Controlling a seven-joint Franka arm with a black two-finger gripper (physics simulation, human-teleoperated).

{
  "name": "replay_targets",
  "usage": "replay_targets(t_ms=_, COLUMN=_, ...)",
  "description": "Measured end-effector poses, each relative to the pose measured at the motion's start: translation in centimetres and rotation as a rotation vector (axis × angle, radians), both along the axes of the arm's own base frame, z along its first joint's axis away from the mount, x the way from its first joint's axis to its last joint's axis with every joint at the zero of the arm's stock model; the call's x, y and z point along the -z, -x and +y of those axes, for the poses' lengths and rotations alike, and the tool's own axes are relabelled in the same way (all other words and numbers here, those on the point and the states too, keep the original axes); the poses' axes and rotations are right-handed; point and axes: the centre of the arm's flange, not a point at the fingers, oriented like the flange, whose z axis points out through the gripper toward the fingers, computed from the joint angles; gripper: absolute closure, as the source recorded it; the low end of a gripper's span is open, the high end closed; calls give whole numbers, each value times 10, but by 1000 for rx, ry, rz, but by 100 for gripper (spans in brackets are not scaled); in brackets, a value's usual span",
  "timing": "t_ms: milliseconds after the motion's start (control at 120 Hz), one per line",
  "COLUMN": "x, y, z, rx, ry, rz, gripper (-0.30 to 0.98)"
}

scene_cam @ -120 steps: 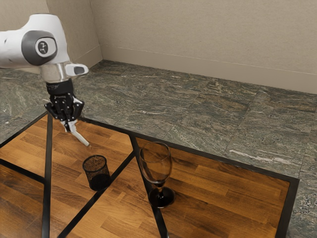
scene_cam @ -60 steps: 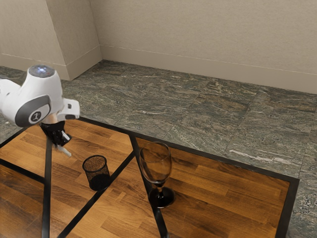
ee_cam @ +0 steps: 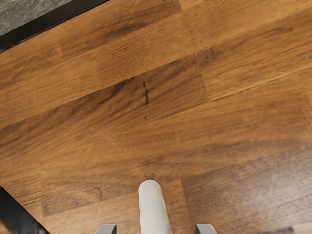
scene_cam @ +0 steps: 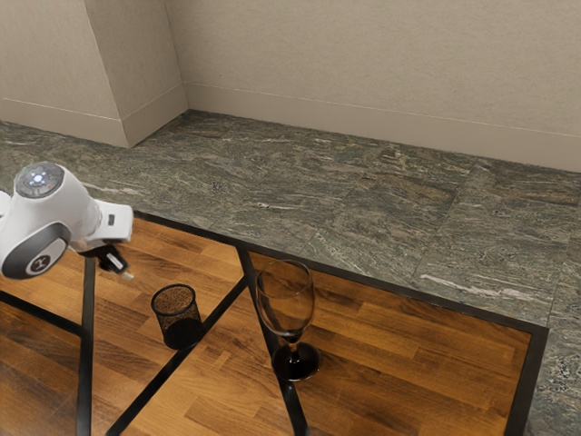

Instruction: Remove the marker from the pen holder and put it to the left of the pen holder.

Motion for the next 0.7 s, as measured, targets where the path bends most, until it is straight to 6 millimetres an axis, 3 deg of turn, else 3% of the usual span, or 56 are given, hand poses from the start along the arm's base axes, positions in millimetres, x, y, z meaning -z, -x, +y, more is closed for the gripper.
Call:
replay_targets(t_ms=117, x=-4, y=-3, z=1, rx=-5, ry=15, rz=-28, gripper=33)
replay_targets(t_ms=167, x=-20, y=-16, z=0, rx=-11, ry=15, rz=-53, gripper=26)
replay_targets(t_ms=200, x=-46, y=-34, z=0, rx=-34, ry=19, rz=-83, gripper=23)
replay_targets(t_ms=308, x=-181, y=-110, z=-2, rx=-160, ry=92, rz=-166, gripper=14)
replay_targets(t_ms=375, x=-228, y=-135, z=-10, rx=-206, ry=157, rz=-127, gripper=10)
replay_targets(t_ms=450, x=-244, y=-140, z=-27, rx=-219, ry=217, rz=-43, gripper=7)
replay_targets(t_ms=550, x=-252, y=-138, z=-51, rx=-207, ry=261, rz=51, gripper=4)
replay_targets(t_ms=700, x=-247, y=-133, z=-78, rx=-179, ry=284, rz=160, gripper=2)
